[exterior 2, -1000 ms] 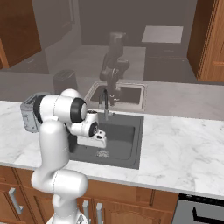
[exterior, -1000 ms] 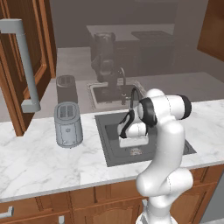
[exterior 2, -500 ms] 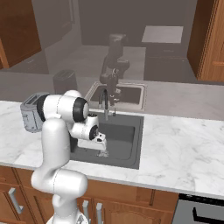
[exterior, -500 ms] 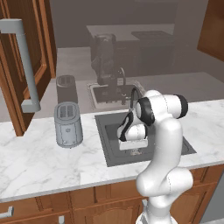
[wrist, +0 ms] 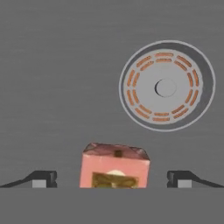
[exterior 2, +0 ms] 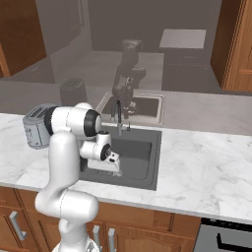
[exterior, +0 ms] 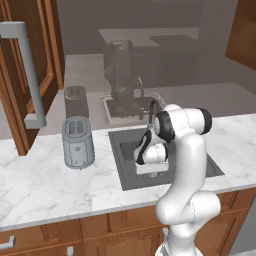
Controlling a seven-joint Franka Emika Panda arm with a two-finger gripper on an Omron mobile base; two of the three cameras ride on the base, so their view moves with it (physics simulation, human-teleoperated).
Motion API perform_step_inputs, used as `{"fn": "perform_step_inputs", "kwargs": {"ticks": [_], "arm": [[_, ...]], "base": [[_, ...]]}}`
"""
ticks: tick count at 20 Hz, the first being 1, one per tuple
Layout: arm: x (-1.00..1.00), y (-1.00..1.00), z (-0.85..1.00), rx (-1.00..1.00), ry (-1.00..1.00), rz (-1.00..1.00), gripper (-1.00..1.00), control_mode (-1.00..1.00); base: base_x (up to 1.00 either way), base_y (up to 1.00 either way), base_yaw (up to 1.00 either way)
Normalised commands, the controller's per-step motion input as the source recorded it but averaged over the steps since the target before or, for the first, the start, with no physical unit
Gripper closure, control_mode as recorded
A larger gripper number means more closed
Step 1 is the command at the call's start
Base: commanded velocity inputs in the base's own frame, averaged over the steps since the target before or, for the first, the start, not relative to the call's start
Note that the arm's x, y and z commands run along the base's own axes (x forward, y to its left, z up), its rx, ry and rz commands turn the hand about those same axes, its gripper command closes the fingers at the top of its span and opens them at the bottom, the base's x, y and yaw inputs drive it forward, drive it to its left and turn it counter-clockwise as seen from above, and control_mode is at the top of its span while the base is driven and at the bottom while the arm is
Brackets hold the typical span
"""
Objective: Pick up the sponge and bar soap from the sink, and place them back in the cabinet, and close the cabinet doors.
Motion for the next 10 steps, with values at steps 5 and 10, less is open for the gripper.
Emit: {"fn": "perform_step_inputs", "kwargs": {"ticks": [5, 10], "arm": [[0.00, 0.00, -0.11, 0.00, 0.02, 0.00, -1.00, -1.00], [0.00, 0.00, -0.13, 0.00, 0.03, 0.00, -1.00, -1.00]], "base": [[0.00, 0.00, 0.00], [0.00, 0.00, 0.00]]}}
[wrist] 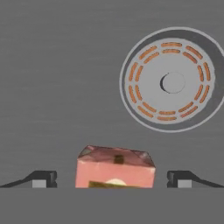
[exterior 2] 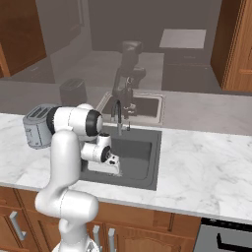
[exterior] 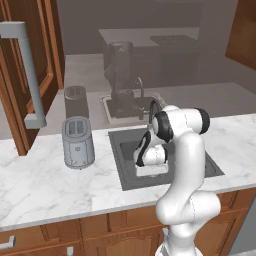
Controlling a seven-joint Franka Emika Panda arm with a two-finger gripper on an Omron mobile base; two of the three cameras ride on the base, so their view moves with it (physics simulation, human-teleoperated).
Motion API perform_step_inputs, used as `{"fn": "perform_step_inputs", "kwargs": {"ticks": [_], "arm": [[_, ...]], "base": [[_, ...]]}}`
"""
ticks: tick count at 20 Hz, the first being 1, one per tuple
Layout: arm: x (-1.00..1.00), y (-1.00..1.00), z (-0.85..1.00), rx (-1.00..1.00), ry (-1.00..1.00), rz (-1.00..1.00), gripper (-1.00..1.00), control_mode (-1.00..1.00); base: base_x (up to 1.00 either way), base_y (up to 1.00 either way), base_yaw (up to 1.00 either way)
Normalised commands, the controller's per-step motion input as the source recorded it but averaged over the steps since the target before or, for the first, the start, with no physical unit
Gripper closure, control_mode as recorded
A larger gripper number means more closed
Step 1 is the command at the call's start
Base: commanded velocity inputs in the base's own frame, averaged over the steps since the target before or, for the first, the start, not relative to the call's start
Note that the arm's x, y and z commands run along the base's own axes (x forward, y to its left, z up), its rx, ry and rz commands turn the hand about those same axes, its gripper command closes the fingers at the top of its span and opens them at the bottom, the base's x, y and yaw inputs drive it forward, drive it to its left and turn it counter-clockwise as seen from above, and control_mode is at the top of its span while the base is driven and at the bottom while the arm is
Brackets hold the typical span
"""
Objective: Pick up the sponge and bar soap from the sink, and place them back in the cabinet, and close the cabinet doors.
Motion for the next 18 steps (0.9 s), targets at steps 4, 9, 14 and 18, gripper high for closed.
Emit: {"fn": "perform_step_inputs", "kwargs": {"ticks": [4, 9, 14, 18], "arm": [[0.00, 0.00, -0.12, 0.00, 0.03, 0.00, -1.00, -1.00], [0.00, 0.00, -0.12, 0.00, 0.02, 0.00, -1.00, -1.00], [0.00, 0.00, -0.12, 0.00, 0.02, 0.00, -1.00, -1.00], [0.00, 0.00, -0.08, 0.00, 0.00, 0.00, -1.00, -1.00]], "base": [[0.00, 0.00, 0.00], [0.00, 0.00, 0.00], [0.00, 0.00, 0.00], [0.00, 0.00, 0.00]]}}
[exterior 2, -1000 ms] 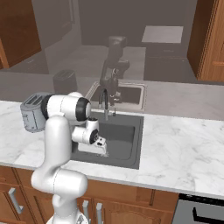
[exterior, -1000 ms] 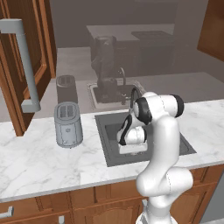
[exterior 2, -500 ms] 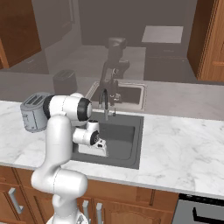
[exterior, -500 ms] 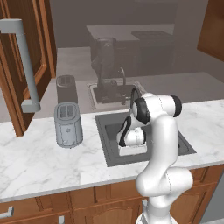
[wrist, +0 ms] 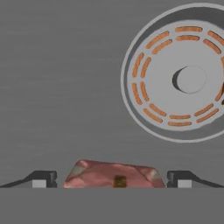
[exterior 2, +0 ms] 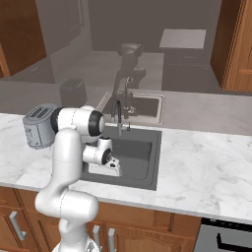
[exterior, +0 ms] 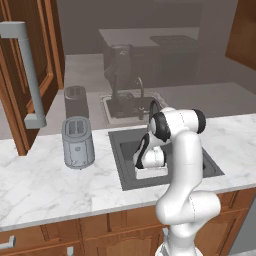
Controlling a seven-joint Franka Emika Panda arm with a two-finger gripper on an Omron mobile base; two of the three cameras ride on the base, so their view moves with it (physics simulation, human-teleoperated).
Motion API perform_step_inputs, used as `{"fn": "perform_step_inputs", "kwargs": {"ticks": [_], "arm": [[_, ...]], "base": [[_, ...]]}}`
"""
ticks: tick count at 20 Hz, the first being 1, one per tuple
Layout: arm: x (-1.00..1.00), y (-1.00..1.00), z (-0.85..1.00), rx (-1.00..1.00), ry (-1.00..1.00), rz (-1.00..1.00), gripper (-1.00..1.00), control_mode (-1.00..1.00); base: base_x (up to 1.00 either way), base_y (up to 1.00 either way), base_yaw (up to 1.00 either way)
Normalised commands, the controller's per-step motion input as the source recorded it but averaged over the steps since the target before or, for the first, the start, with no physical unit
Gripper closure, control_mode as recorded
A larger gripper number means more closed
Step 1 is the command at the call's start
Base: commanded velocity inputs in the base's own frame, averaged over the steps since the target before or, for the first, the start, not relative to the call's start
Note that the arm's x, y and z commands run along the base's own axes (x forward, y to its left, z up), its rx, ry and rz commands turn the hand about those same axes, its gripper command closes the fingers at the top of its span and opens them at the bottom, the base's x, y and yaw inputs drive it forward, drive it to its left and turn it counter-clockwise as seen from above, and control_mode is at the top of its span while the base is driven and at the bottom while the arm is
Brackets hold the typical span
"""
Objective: Pick up the sponge and bar soap from the sink, and place them back in the cabinet, and close the cabinet doors.
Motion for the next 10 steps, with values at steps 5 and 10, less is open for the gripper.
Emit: {"fn": "perform_step_inputs", "kwargs": {"ticks": [5, 10], "arm": [[0.00, 0.00, 0.00, 0.00, 0.00, 0.00, -1.00, -1.00], [0.00, 0.00, 0.00, 0.00, 0.00, 0.00, -1.00, -1.00]], "base": [[0.00, 0.00, 0.00], [0.00, 0.00, 0.00]]}}
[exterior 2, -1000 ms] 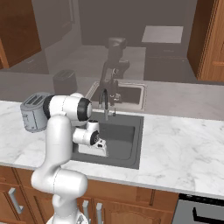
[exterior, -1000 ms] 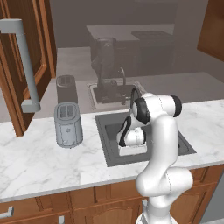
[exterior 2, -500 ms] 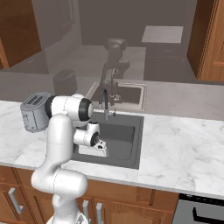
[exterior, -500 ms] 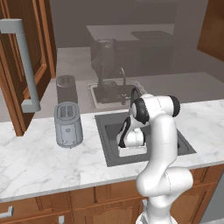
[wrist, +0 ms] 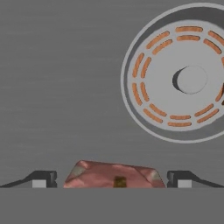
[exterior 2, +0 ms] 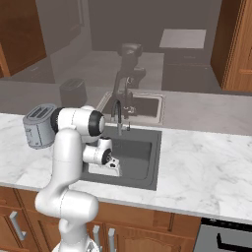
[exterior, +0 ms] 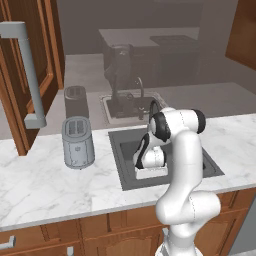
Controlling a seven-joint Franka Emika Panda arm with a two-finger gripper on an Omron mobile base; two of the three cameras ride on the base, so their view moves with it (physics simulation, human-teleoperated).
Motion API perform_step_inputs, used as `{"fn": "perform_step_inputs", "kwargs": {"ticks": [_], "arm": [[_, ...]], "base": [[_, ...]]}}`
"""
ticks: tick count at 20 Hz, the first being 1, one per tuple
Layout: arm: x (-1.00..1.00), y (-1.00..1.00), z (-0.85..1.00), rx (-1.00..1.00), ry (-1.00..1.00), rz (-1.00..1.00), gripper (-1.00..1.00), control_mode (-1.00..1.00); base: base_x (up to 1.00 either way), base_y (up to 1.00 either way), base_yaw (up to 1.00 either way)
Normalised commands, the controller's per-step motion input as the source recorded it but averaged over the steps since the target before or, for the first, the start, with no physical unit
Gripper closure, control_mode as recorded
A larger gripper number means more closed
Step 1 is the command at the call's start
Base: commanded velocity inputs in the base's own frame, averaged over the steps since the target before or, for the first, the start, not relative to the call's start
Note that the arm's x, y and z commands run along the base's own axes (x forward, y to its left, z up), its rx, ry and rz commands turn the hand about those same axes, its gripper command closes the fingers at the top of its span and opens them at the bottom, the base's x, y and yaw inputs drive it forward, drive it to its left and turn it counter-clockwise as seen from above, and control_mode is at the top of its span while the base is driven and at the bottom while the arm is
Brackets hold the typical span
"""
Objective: Pick up the sponge and bar soap from the sink, and place them back in the cabinet, and close the cabinet doors.
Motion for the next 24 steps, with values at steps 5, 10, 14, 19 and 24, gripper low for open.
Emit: {"fn": "perform_step_inputs", "kwargs": {"ticks": [5, 10, 14, 19, 24], "arm": [[0.00, 0.00, 0.00, 0.00, 0.00, 0.00, -1.00, -1.00], [0.00, 0.00, -0.11, 0.00, 0.00, 0.00, -1.00, -1.00], [0.00, 0.00, -0.20, 0.00, 0.00, 0.00, -1.00, -1.00], [0.00, 0.00, -0.02, 0.00, 0.00, 0.00, -1.00, -1.00], [0.00, 0.00, 0.00, 0.00, 0.00, 0.00, -1.00, -1.00]], "base": [[0.00, 0.00, 0.00], [0.00, 0.00, 0.00], [0.00, 0.00, 0.00], [0.00, 0.00, 0.00], [0.00, 0.00, 0.00]]}}
